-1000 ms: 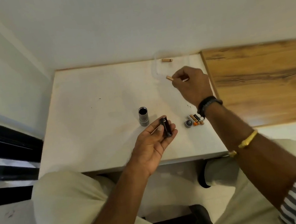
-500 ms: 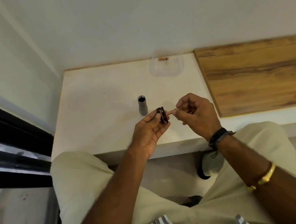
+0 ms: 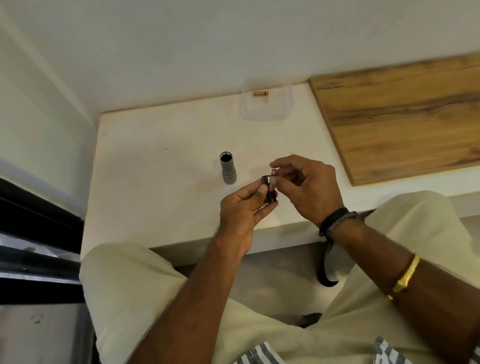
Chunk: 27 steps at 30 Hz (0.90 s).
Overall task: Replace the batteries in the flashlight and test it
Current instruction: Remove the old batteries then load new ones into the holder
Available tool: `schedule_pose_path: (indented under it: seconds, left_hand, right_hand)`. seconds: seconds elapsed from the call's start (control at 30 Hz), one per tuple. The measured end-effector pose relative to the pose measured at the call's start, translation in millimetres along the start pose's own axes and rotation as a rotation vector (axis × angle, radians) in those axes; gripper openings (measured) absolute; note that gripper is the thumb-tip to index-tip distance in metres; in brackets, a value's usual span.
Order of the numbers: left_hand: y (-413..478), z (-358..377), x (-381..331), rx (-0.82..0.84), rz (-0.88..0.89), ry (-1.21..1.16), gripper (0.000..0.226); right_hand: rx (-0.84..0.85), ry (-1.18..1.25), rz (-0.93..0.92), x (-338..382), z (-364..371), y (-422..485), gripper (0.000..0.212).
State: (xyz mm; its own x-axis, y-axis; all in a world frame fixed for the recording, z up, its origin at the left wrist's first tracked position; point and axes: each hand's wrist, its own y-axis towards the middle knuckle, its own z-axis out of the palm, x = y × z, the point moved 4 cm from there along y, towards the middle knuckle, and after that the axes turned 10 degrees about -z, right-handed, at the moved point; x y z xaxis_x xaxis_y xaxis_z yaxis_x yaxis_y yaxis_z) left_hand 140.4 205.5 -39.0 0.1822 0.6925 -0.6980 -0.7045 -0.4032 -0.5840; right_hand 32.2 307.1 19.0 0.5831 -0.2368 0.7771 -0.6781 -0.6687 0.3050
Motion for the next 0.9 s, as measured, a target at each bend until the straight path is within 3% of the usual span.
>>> schedule_pose_path:
  seconds: [0.53, 0.7, 0.9]
  left_hand:
    - [0, -2, -3, 0.021, 0.016, -0.086, 0.019]
    - [2, -3, -8, 0.086, -0.041, -0.126, 0.020]
    - [5, -3, -8, 0.109, -0.109, -0.255, 0.024]
  right_hand:
    - [0.037, -0.204, -0.215, 7, 17, -17, 0.017]
    - [0.066, -0.048, -0.120, 0, 12, -10, 0.023]
    - [-0.040, 0.101, 0.049, -13, 6, 5, 0.020]
